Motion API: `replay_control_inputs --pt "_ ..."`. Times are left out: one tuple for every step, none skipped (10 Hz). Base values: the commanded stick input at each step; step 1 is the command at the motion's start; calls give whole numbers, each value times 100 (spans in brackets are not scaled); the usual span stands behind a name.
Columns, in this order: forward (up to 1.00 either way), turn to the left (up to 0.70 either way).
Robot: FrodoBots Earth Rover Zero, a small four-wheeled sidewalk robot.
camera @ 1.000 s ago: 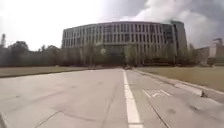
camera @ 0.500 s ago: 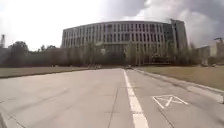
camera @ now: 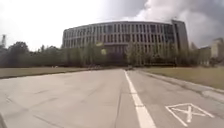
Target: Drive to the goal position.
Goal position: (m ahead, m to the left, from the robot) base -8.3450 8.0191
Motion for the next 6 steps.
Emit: replay_control_inputs --pt "100 0" --pt "100 0" --pt "100 0" --pt "100 0" --pt "100 0" --pt "100 0"
